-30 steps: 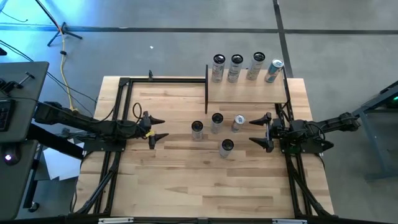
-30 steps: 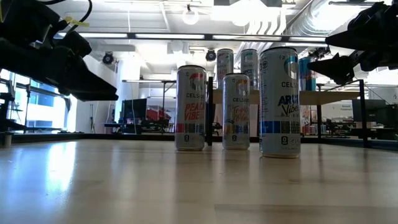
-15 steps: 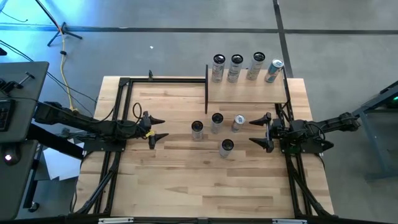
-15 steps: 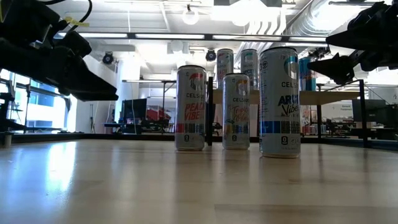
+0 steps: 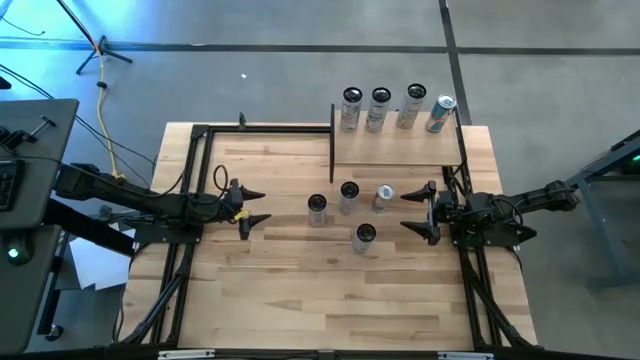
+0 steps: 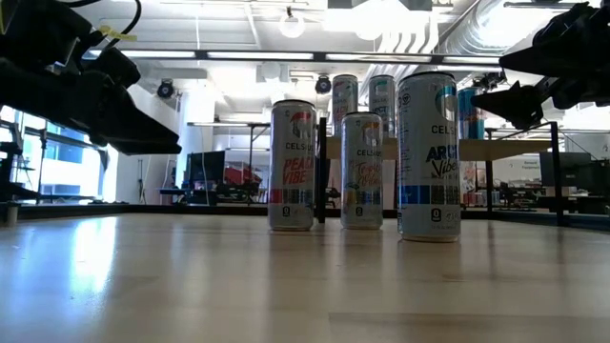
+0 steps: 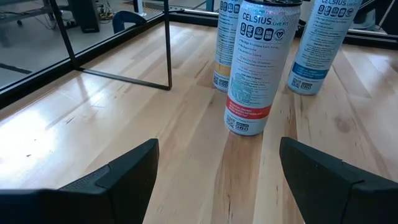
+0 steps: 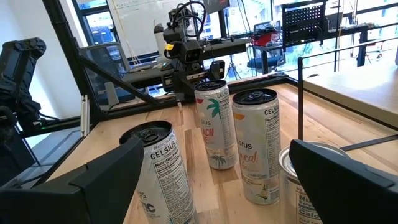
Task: Place canned beverage on shelf
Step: Put the blue soda can on the shelf aligned with the blue soda can
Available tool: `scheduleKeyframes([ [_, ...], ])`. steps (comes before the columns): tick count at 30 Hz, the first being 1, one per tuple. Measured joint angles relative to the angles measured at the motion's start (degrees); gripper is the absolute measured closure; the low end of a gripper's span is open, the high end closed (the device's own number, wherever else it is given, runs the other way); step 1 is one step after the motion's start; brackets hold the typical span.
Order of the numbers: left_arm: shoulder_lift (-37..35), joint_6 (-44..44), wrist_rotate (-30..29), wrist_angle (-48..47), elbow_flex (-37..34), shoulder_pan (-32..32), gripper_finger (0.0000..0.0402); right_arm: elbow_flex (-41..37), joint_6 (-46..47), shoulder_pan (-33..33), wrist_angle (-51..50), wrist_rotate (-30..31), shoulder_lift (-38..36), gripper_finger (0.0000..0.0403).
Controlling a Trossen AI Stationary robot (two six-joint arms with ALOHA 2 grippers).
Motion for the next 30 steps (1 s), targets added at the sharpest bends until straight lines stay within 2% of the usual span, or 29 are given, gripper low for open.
scheduleKeyframes([
  [8, 0.0, 0.0, 0.0, 0.0, 0.0, 0.0, 0.0096, 0.0, -0.9, 0.0, 0.8, 0.7, 0.0, 0.0014],
  [14, 0.0, 0.0, 0.0, -0.1, 0.0, 0.0, 0.0096, 0.0, 3.2, 0.0, 9.3, 1.5, 0.0, 0.0014],
  [18, 0.0, 0.0, 0.0, -0.1, 0.0, 0.0, 0.0096, 0.0, 3.0, 0.0, 16.1, 9.4, 0.0, 0.0014],
  [23, 0.0, 0.0, 0.0, -0.1, 0.0, 0.0, 0.0096, 0.0, 3.5, 0.0, 16.8, 22.7, 0.0, 0.0014],
  [27, 0.0, 0.0, 0.0, -0.1, 0.0, 0.0, 0.0096, 0.0, 5.0, 0.0, 13.7, 27.8, 0.0, 0.0014],
  [30, 0.0, 0.0, 0.0, -0.1, 0.0, 0.0, 0.0096, 0.0, 6.4, 0.0, 11.6, 28.9, 0.0, 0.0014],
])
